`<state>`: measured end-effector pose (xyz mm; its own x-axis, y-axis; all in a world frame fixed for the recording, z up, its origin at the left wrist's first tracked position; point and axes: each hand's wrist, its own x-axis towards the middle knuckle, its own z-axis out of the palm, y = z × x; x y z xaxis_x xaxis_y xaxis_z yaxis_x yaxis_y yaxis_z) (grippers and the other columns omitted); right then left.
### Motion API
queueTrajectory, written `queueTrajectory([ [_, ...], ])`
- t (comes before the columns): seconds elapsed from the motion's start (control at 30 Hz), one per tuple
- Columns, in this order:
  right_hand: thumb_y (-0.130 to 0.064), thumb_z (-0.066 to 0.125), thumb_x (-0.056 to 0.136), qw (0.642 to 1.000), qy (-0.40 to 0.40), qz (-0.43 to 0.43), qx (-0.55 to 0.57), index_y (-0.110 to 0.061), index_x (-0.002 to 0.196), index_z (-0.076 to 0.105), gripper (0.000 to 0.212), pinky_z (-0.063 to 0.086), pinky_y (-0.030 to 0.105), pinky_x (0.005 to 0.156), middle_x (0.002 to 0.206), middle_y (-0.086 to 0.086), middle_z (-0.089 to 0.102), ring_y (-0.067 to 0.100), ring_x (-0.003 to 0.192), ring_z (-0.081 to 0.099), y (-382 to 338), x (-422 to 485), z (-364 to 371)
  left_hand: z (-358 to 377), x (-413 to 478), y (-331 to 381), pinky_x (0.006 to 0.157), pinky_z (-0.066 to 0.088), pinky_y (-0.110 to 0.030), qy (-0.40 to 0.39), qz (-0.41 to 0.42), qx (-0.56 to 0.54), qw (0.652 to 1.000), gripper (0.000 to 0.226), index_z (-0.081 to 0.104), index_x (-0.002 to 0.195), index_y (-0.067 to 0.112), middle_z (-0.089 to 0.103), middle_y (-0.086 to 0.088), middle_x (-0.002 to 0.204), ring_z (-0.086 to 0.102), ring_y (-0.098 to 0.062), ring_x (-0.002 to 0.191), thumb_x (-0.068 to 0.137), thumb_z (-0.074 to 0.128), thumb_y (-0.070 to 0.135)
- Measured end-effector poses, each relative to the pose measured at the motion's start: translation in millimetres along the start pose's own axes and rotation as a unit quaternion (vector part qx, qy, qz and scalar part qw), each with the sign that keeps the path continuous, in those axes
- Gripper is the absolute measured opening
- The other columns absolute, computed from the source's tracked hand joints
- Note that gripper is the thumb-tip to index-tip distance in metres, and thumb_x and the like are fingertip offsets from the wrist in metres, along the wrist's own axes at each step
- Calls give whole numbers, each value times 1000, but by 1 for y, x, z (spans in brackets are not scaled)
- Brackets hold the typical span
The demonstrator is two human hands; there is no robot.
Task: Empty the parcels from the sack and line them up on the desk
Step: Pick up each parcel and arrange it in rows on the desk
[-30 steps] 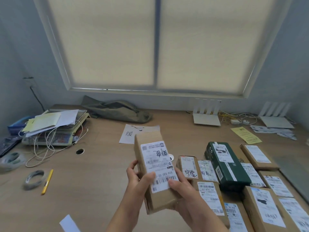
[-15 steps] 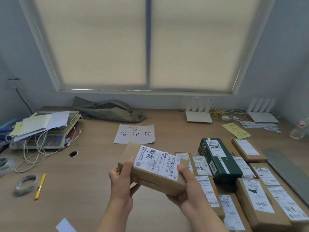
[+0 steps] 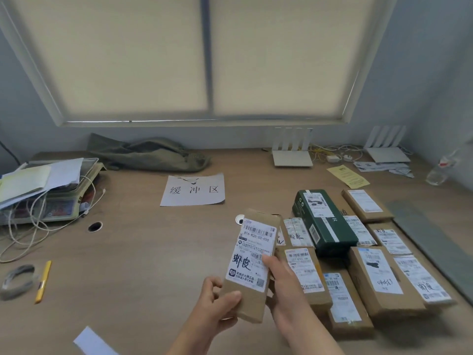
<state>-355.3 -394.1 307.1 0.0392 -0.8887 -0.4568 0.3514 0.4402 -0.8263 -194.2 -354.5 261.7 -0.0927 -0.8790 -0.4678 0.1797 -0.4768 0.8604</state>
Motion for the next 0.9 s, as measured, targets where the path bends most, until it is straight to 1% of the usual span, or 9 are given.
queueTrajectory([
  [0.1,-24,57,98,1000,-1,5,-19,-28,125,64,28,56,47,93,109,3,78,25,102,74,4,0,-6,11,7,-5,80,48,-37,5,11,47,999,76,40,100,17,59,-2,98,61,-16,84,45,82,49],
  [0.2,-18,51,101,997,-22,19,-66,-26,125,66,29,57,48,95,112,4,77,25,103,74,9,8,-15,17,21,-15,95,56,-46,13,42,48,998,96,37,129,33,68,-1,117,70,-19,102,47,86,46],
  [0.27,-18,50,102,992,-5,26,-126,-30,125,67,32,57,45,96,113,-4,77,18,105,72,18,14,-19,26,27,-20,97,56,-37,5,58,56,997,88,24,138,53,64,16,130,67,-3,112,69,78,39],
  [0.37,-16,51,100,979,39,5,-198,-39,117,70,34,57,39,97,105,-18,76,5,103,71,35,23,-27,37,41,-34,81,49,-5,18,82,60,995,60,25,140,43,52,29,130,58,23,102,100,58,13],
  [0.47,-18,53,99,958,67,-28,-276,-45,109,69,32,56,31,96,101,-27,74,-2,101,68,49,30,-39,41,59,-54,79,42,1,30,69,80,994,49,34,136,44,57,30,132,56,25,105,101,56,17],
  [0.57,-19,57,97,923,97,-58,-368,-59,96,56,40,50,9,81,82,-48,61,-5,95,64,56,32,-49,39,75,-78,82,40,0,34,43,103,993,59,29,140,54,59,45,120,53,26,109,101,56,19],
  [0.73,-23,56,98,883,117,-72,-448,-39,131,63,37,48,16,84,113,-23,69,4,105,62,71,44,-60,40,90,-98,93,42,-11,46,15,119,992,59,36,143,53,63,31,129,57,16,116,98,59,22],
  [0.83,-24,54,100,852,116,-92,-502,-32,135,62,36,45,15,81,123,-16,68,6,107,61,78,53,-65,39,97,-105,85,45,-8,66,-1,120,991,60,36,142,51,65,34,123,59,18,109,99,58,16],
  [0.9,-28,50,102,821,118,-93,-550,-28,141,56,39,47,19,88,132,-13,62,7,116,58,83,59,-68,40,99,-108,83,45,-7,67,-7,128,989,62,36,141,51,66,38,116,60,18,107,98,57,12],
])
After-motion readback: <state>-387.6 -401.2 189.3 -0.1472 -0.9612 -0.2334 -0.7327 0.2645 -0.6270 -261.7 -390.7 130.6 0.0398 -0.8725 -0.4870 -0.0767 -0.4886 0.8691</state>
